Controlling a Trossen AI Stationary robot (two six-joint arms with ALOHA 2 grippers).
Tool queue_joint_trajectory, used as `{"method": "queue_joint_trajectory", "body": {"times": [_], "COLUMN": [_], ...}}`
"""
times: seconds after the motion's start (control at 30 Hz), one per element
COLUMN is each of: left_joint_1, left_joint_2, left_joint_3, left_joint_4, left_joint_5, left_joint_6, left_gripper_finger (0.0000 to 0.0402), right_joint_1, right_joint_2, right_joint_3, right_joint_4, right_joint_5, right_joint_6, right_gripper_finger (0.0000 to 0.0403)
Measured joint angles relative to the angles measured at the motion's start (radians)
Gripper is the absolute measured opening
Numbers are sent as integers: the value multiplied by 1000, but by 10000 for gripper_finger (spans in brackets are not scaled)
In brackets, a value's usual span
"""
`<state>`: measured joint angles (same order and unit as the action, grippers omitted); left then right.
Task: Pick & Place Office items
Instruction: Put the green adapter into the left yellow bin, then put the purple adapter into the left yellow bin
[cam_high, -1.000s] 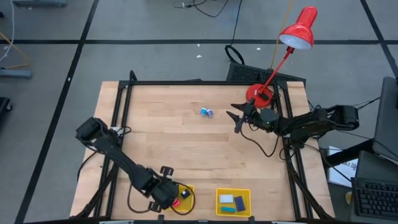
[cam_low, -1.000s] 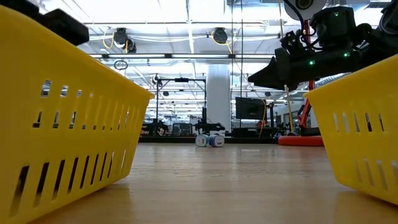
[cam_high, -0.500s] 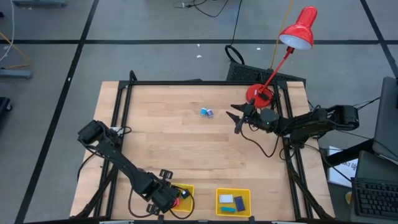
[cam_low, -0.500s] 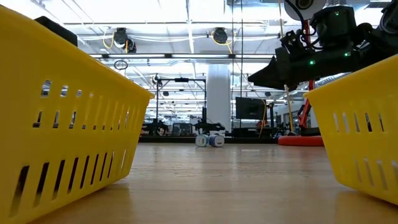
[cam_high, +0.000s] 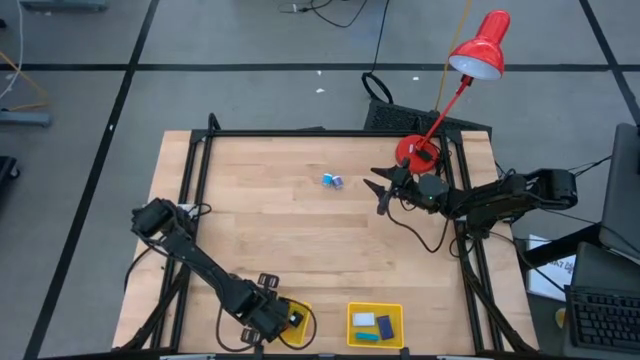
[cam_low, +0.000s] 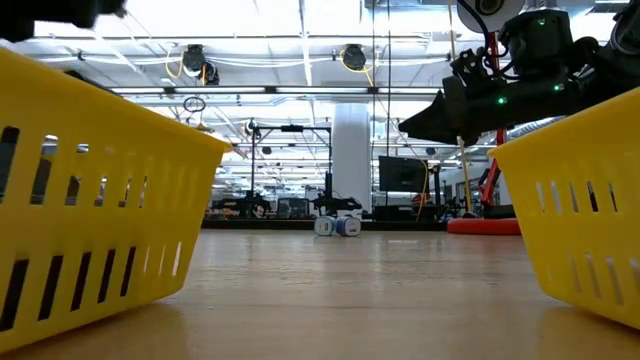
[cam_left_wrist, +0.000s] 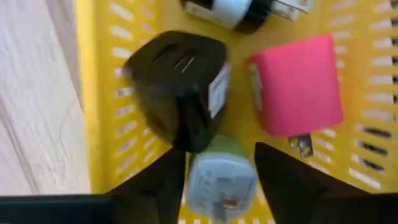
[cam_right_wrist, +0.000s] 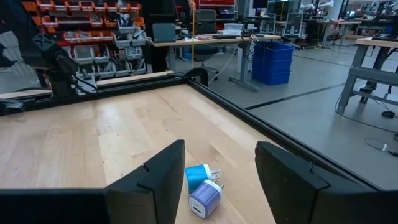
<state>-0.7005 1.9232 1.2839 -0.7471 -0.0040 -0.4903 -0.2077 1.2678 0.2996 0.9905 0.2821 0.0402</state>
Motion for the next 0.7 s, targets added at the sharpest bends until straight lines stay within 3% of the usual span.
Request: {"method": "queue_joint_trajectory", "body": {"times": [0.3, 0.57, 0.7], "left_joint_1": [40, 101, 118], "left_joint_2": [-18, -179, -296], "left_joint_3": [0, -1, -1], "left_joint_4": [1, 55, 95], "left_joint_5": [8, 2, -115], "left_joint_6": [-93, -57, 7], "left_gripper_finger": [261, 283, 283], "right_joint_1": [0, 0, 0], "right_joint_2": [0, 0, 0], "right_joint_3": [0, 0, 0], "right_joint_4": [0, -1, -4], "right_joint_5": [0, 0, 0], "right_joint_6": [-2, -1, 0], "right_gripper_finger": [185, 181, 182]}}
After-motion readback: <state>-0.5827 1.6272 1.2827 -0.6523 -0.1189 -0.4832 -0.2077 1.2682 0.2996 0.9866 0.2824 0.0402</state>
